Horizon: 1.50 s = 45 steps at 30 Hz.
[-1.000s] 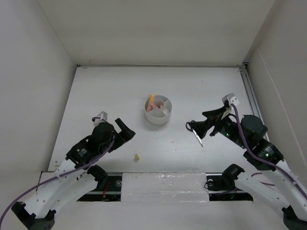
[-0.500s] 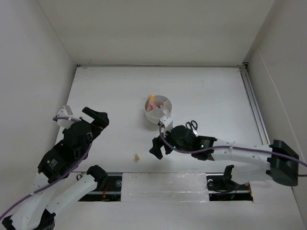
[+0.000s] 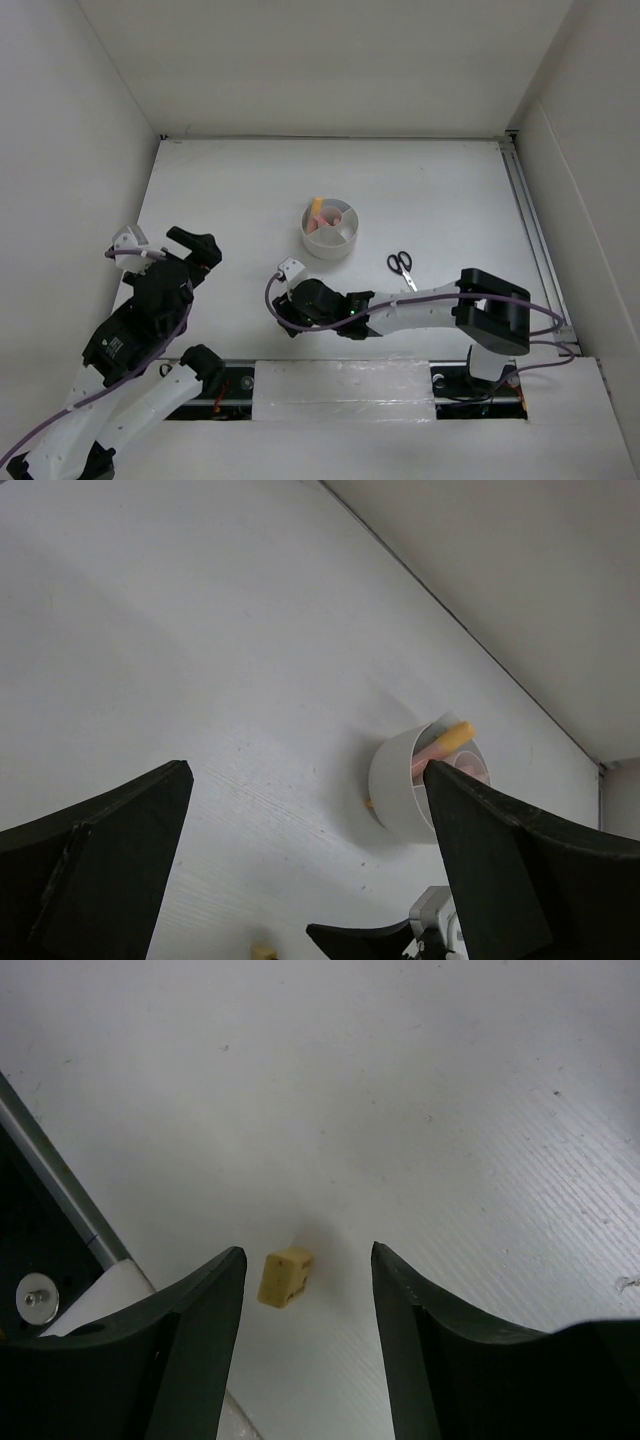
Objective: Sort the stationery into containers
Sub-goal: Grab a piece of stationery with the right arm
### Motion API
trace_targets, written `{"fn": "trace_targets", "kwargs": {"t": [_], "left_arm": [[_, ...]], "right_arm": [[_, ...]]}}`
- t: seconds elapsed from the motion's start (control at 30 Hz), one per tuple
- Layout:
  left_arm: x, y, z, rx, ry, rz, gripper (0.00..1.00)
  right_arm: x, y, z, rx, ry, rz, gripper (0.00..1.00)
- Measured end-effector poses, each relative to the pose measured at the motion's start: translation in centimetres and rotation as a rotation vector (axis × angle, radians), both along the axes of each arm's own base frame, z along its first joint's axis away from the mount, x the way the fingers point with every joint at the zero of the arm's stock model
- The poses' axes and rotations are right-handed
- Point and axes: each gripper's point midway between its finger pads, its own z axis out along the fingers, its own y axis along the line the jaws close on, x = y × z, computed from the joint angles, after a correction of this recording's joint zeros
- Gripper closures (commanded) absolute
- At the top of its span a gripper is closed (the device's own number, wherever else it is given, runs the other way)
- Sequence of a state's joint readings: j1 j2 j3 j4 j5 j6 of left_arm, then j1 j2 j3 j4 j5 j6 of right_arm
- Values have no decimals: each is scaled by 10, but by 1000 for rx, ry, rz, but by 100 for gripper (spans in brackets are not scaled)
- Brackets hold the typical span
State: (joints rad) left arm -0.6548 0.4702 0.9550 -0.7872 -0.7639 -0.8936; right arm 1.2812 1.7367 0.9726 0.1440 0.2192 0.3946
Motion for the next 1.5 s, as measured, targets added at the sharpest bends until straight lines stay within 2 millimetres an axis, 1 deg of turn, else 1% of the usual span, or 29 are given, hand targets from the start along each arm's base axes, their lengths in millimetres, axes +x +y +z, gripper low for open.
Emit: {"fn": "trace_targets", "kwargs": {"t": [0.23,0.43,0.7,0.77,0.8,0.87,0.9,0.93,1.1,1.13,1.17,1.2,1.23,1.27,1.3,1.33,1.37,1.5], "left_arm": [[7,-6,-2,24,11,-15,0],[7,-7,1,21,-3,-25,0],[7,-9,0,25,-1,-35,0],[7,-9,1,21,-5,-38,0],[7,-9,1,21,-7,-39,0],[7,-9,1,20,-8,-42,0],[6,-9,1,20,-9,-43,0],[6,-9,2,20,-9,-44,0],[6,-10,2,21,-9,-47,0],[6,-10,2,21,-10,-48,0],[6,-10,2,21,-11,-49,0],[6,-10,3,19,-15,-49,0],[6,-10,4,18,-18,-49,0],[6,-9,4,19,-18,-50,0],[6,-9,4,19,-19,-50,0],[6,-10,4,19,-18,-52,0],[5,-10,4,19,-18,-54,0],[5,-11,3,19,-16,-59,0]], "right_arm": [[1,7,-10,-26,-8,-15,41],[-10,8,-13,-46,-10,-6,41],[-19,6,-17,-66,7,-9,42],[-21,6,-18,-68,10,-9,44],[-21,6,-19,-69,13,-11,48],[-22,6,-23,-76,13,-11,49],[-22,6,-25,-82,13,-11,51],[-21,6,-28,-89,13,-14,56],[-21,9,-39,-113,15,-16,59],[-20,9,-40,-114,15,-17,62],[-20,10,-40,-115,14,-18,69],[-19,10,-40,-114,12,-19,71],[-19,10,-40,-115,11,-21,75],[-18,10,-39,-115,7,-25,87],[-17,10,-39,-116,4,-28,91],[-17,10,-39,-116,3,-31,98],[-16,9,-39,-116,1,-35,100],[-11,6,-36,-119,-7,-52,100]]}}
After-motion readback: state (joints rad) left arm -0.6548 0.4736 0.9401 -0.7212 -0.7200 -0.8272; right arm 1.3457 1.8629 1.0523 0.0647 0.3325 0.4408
